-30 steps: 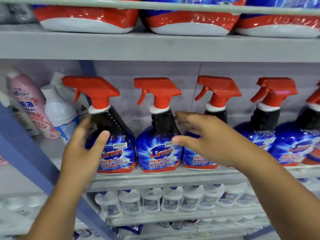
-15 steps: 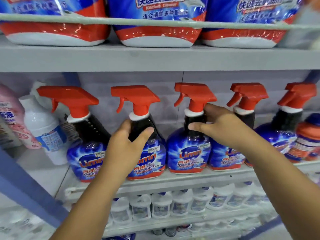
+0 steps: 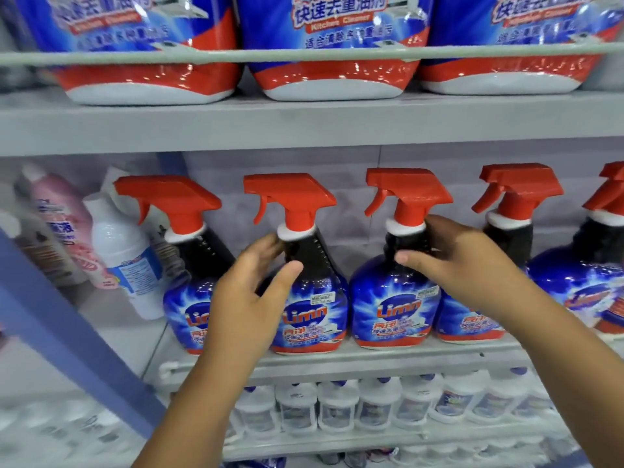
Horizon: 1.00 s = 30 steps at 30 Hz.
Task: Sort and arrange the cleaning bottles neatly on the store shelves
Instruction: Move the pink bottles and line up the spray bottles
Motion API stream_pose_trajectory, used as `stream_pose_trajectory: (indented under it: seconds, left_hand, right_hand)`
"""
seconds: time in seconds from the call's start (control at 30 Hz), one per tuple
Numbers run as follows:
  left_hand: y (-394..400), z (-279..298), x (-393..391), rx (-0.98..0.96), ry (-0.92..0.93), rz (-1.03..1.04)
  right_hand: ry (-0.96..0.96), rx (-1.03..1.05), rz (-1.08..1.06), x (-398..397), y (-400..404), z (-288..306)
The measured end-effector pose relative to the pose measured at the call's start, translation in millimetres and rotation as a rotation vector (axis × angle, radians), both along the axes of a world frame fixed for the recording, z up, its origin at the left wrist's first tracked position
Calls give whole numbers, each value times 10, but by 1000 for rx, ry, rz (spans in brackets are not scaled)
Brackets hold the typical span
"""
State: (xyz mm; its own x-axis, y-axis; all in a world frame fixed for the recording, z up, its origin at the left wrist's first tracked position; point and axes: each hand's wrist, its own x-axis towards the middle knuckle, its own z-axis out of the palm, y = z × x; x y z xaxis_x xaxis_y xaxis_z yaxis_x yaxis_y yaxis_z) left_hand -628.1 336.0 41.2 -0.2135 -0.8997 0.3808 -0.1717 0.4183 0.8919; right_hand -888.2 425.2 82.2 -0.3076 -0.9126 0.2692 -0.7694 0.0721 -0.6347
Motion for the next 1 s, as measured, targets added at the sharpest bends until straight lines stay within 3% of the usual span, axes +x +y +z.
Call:
stream_pose_trajectory:
  seconds: [0.13,0.2,0.27,0.37,0.5,0.8,1.0]
  left_hand:
    - [-20,57,555,-200,227,442]
    - [-185,75,664,-148,128,463]
    - [-363,47,655,-32,-49,384]
    - [-473,-9,604,83,-201,285]
    - [-468,-27,674,108,-199,232]
    - [-453,-110,679,99,-110,225]
    - [-456,-161,667,4,-189,263]
  right_hand:
    - [-46,-375,-204,421,316,-160]
    - [-146,-426,-88,666,321,-172]
    - [-284,-315,76,845,162,-168]
    - [-185,-160,140,1008,-180,-105]
    - [-35,-33,159,1083,-478,-87]
    - [-40,57,133,1014,-546,-44]
    - [-35,75,108,1036,-542,-43]
